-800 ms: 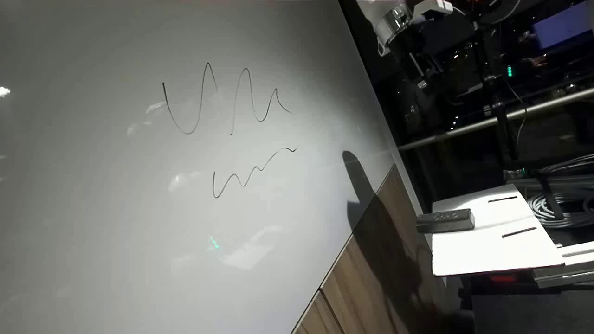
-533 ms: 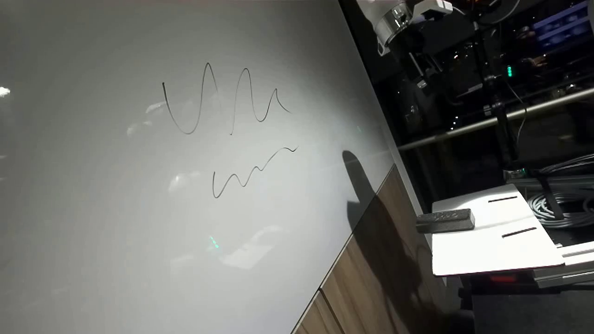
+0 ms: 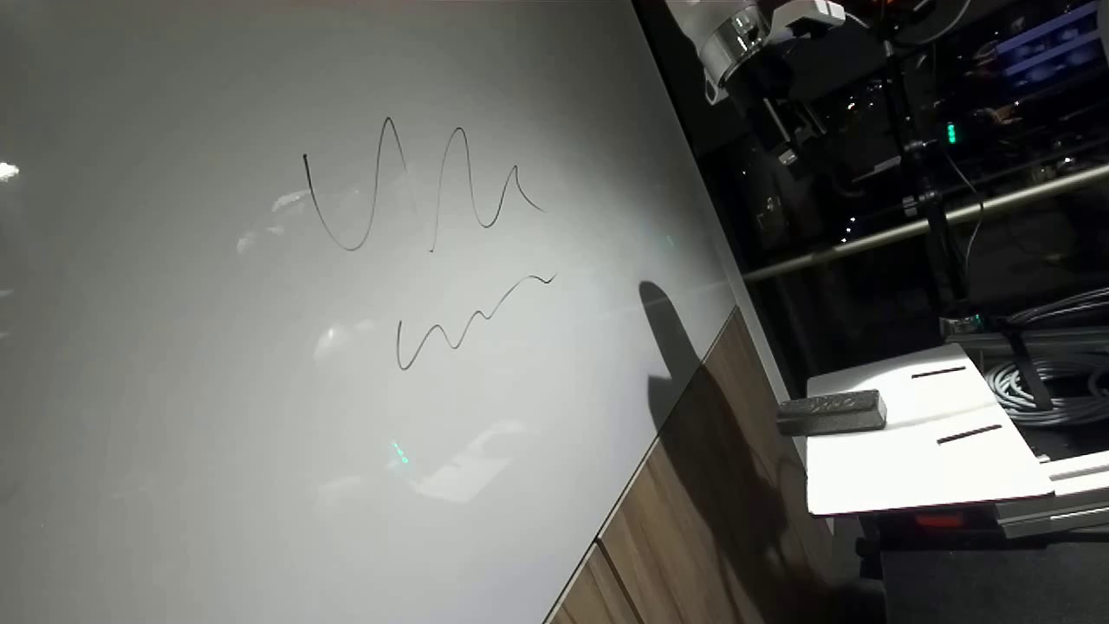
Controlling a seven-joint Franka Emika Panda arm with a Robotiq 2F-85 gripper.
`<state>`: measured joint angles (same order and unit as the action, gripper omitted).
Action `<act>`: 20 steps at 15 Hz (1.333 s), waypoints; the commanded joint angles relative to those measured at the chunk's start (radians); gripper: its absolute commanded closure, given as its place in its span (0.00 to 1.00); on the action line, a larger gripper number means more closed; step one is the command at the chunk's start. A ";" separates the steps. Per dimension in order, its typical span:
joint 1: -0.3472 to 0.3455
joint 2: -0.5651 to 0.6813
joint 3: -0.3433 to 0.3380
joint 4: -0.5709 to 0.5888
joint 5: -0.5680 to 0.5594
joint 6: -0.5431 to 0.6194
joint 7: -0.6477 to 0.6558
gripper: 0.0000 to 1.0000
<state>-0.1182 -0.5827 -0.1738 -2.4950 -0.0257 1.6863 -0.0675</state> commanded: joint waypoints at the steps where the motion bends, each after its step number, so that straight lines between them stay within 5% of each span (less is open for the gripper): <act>1: -0.009 0.001 0.008 0.001 0.004 -0.001 -0.004 0.00; 9: -0.009 0.001 0.008 0.001 0.004 -0.001 -0.004 0.00; 13: 0.022 0.023 0.062 -0.001 -0.003 0.049 0.014 0.00; 20: 0.084 0.120 0.209 -0.057 -0.065 0.376 0.104 0.00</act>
<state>-0.0516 -0.5134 -0.0038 -2.5312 -0.0568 1.9408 -0.0213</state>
